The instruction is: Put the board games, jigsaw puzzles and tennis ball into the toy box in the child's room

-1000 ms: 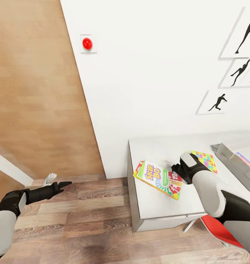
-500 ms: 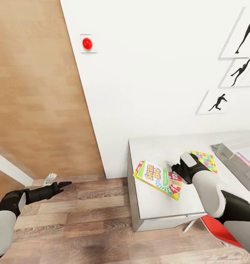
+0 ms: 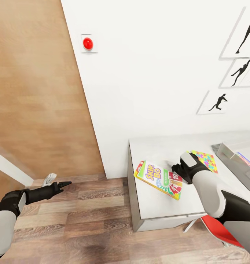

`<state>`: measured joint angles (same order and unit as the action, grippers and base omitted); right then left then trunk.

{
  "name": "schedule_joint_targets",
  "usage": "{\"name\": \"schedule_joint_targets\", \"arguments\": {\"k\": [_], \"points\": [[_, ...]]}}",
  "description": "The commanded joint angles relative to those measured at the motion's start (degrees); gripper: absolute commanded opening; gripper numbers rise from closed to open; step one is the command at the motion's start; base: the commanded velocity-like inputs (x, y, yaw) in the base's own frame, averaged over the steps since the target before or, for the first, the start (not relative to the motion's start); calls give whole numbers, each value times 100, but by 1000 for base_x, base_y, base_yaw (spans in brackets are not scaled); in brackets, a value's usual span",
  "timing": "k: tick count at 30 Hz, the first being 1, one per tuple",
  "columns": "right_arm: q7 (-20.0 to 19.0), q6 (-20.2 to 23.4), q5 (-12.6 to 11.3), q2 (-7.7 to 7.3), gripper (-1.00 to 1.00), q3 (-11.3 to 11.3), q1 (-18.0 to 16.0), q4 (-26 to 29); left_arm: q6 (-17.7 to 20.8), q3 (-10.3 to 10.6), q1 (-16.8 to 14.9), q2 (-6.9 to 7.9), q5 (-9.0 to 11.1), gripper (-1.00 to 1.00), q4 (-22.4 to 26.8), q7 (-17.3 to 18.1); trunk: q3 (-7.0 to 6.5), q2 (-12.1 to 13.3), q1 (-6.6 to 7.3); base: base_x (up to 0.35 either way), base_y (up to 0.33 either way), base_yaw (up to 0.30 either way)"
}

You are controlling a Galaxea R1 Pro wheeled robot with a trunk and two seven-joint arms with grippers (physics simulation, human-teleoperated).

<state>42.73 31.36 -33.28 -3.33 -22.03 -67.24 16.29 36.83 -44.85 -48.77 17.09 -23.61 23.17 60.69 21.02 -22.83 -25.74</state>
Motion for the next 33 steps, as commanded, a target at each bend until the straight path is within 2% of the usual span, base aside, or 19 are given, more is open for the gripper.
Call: {"name": "schedule_joint_targets", "arguments": {"k": [1, 13, 19, 27, 33], "points": [[31, 18, -154, 1, 100, -30, 0, -122, 44, -49, -9, -4, -56, 100, 3, 39, 11, -8, -5, 0, 1, 0], [41, 343, -265, -1, 100, -252, 0, -118, 35, -50, -9, -4, -56, 100, 3, 39, 11, -8, -5, 0, 0, 0], [44, 369, -266, -1, 100, -281, 0, -118, 36, -50, -9, -4, -56, 100, 3, 39, 11, -8, -5, 0, 0, 0], [189, 383, -266, -1, 100, -485, 0, -118, 39, -50, -9, -10, -56, 100, 3, 39, 11, -8, -5, 0, 0, 0], [228, 386, -268, -1, 100, -508, 0, -118, 36, -49, -9, -8, -54, 100, 3, 39, 11, -8, -5, -15, 0, 0]]}}
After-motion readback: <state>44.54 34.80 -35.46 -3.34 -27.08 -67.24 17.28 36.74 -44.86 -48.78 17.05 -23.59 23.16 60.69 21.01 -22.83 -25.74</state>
